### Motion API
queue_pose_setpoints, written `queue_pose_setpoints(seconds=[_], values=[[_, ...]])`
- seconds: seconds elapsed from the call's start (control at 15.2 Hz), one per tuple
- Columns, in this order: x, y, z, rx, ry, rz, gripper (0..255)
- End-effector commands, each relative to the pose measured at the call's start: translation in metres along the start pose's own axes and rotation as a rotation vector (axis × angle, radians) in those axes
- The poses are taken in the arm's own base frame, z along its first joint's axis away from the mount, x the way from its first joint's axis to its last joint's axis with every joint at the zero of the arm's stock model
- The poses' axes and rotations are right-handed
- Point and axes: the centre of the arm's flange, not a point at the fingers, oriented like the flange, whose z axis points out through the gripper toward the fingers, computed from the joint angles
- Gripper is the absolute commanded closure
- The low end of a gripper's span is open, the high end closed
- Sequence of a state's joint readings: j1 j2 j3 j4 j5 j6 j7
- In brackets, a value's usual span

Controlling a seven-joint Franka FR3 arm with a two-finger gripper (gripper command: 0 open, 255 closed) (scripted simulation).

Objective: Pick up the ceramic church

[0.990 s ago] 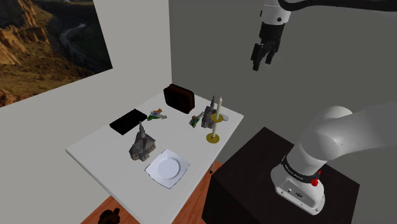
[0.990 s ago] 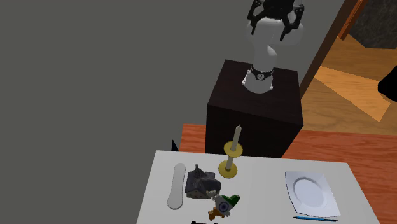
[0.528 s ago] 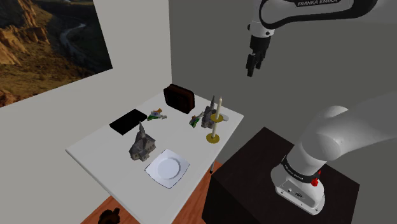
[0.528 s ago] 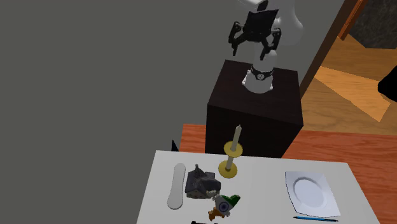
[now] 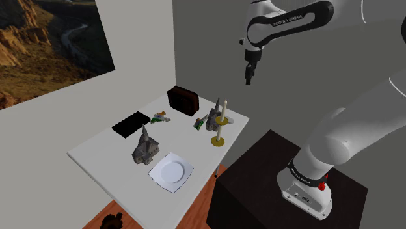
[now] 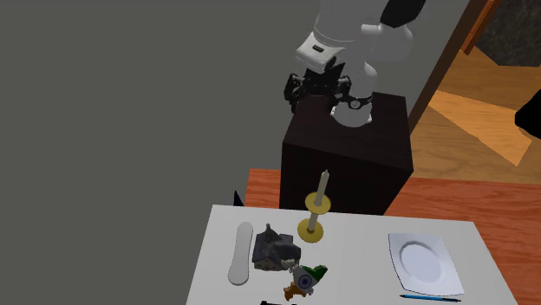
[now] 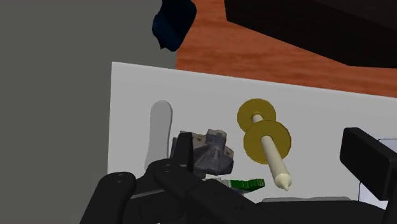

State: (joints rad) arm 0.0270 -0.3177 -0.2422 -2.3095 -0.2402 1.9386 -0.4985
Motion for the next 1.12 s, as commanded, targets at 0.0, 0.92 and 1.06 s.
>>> queue_pose_setpoints(seconds=[0.0,0.92,1.06], values=[[0.017,0.013,0.019,-0.009,-0.007,-0.062,0],[0.137,0.076,0.144,-0.059,-0.058,-0.469,0],[0.156,0.081,0.162,-0.066,-0.065,-0.527,0]])
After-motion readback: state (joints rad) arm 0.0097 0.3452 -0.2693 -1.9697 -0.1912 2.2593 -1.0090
